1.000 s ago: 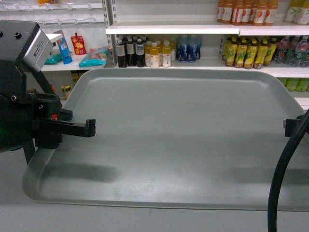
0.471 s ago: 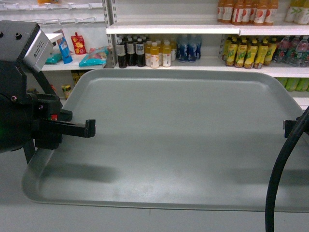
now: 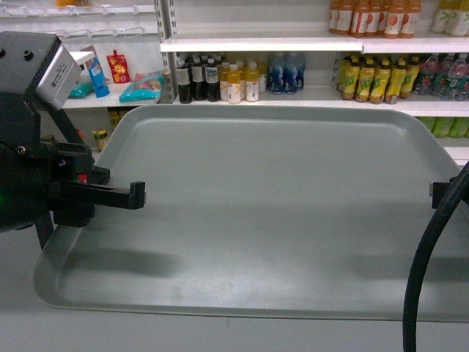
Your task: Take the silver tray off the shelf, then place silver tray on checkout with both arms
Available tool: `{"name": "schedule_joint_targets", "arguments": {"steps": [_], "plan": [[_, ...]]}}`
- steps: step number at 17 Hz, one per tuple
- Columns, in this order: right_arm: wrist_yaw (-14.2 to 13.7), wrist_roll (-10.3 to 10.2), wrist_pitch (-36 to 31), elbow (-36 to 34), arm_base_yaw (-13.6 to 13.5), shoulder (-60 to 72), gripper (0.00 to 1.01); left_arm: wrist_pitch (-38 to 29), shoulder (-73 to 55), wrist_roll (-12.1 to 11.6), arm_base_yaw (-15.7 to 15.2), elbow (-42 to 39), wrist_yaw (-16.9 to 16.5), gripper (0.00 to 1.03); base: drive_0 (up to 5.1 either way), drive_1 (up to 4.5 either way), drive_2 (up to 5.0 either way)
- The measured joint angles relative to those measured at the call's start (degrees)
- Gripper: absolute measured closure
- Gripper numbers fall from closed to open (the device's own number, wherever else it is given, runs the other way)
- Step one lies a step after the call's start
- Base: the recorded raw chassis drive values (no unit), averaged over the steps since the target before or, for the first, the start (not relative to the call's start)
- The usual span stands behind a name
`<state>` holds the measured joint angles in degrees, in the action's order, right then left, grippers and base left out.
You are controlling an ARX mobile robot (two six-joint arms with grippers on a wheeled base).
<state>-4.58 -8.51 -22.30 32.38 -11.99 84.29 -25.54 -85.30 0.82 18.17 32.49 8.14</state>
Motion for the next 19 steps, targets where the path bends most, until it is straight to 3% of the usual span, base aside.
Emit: {"name": "schedule_joint_targets", "arguments": {"steps": [19], "plan": [[0.1,0.0,-0.1,0.0,0.0,0.0,0.98,0.1,0.0,0.0,-0.1,0.0,0.0,1.0,-4.3,2.27,2.3]]}}
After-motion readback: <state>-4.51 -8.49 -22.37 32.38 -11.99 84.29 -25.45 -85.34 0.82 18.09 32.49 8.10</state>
